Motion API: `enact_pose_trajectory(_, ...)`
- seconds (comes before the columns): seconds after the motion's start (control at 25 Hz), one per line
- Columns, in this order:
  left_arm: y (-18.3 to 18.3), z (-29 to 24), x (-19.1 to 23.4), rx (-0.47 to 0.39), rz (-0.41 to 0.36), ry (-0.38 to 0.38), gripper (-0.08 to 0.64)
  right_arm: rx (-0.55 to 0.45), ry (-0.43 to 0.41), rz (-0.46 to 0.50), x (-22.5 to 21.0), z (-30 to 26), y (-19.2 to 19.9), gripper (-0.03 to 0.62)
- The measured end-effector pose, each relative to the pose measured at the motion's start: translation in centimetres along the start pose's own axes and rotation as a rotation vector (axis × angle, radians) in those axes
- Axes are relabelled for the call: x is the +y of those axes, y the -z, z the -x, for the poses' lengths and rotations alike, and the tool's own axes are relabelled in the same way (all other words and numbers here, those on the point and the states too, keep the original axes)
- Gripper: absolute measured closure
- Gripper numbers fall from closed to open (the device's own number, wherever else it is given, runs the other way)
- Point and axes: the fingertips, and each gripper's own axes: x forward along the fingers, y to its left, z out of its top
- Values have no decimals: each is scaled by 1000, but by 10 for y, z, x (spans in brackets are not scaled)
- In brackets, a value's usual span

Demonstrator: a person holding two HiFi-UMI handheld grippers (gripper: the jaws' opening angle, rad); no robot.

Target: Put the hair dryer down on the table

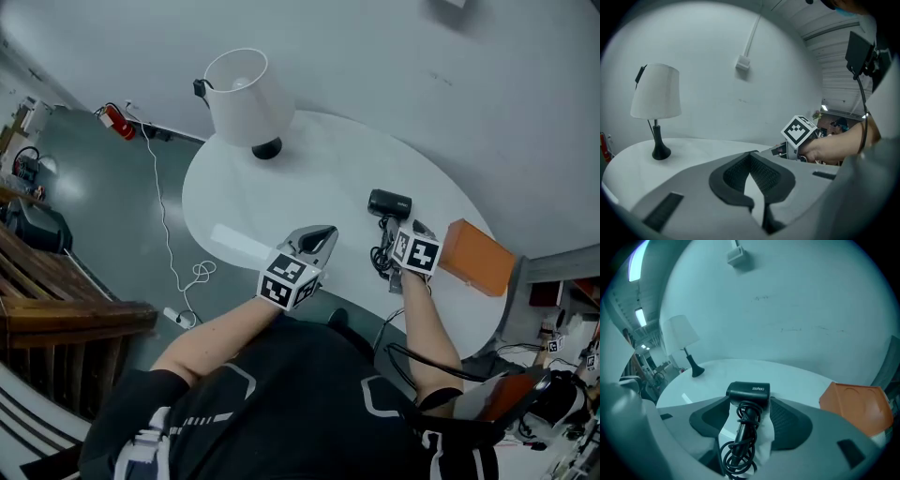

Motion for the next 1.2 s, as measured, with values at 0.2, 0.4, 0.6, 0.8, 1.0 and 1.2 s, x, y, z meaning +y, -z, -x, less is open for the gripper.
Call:
enact_pose_trajectory(0.2, -18, 11, -3, -42, -11, 50, 554, -133, 29, -31, 2, 45, -29, 326)
enact_pose_trajectory(0.4, -39, 21, -2, -90, -24, 86, 554, -242, 43, -24, 10, 88, -51, 415)
enact_pose_trajectory(0.6, -65, 34, -11, -151, -76, 170, 554, -343, 29, 5, 31, 130, -64, 470)
enact_pose_trajectory(0.8, -87, 45, -16, -184, -117, 195, 554, -417, 27, 34, 48, 165, -70, 504)
enact_pose_trajectory(1.0, -105, 57, -22, -233, -134, 215, 555, -459, 68, 71, 60, 190, -72, 518)
enact_pose_trajectory(1.2, -120, 65, -27, -263, -156, 234, 555, -562, 67, 77, 68, 214, -81, 525)
